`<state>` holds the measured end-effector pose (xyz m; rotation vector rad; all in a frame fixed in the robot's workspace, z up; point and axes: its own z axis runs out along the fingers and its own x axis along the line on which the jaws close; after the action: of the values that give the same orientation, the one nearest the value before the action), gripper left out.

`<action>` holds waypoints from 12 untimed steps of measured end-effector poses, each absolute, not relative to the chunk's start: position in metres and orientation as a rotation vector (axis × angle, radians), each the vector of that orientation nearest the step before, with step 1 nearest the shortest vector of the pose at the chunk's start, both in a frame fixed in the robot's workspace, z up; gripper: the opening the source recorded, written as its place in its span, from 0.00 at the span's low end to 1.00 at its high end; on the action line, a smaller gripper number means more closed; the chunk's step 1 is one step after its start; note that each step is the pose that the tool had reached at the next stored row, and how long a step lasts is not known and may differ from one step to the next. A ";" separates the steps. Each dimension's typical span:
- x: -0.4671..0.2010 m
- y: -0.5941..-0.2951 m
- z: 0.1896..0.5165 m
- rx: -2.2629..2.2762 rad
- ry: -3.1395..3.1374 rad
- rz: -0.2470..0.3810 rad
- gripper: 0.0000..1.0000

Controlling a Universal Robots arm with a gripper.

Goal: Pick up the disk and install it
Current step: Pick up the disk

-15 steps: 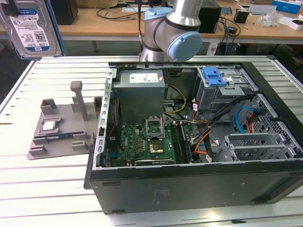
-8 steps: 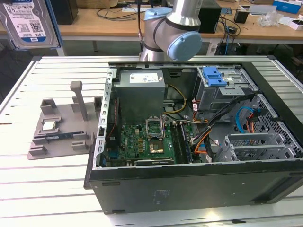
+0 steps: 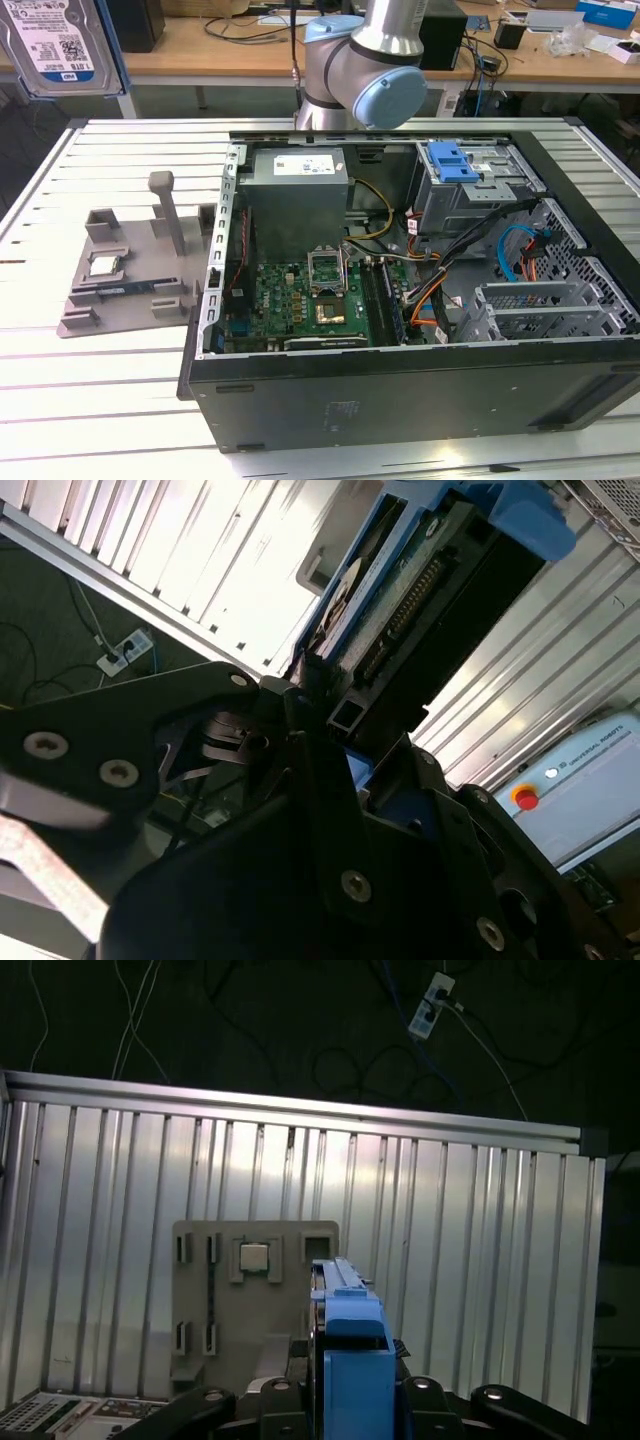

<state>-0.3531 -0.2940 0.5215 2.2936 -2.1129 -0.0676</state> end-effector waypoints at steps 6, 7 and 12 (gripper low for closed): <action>-0.348 -0.294 0.521 2.244 -2.158 -0.059 0.37; -0.345 -0.294 0.521 2.243 -2.159 -0.059 0.37; -0.313 -0.294 0.521 2.243 -2.158 -0.059 0.37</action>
<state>-0.3132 -0.2939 0.5215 2.2428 -2.1584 -0.0590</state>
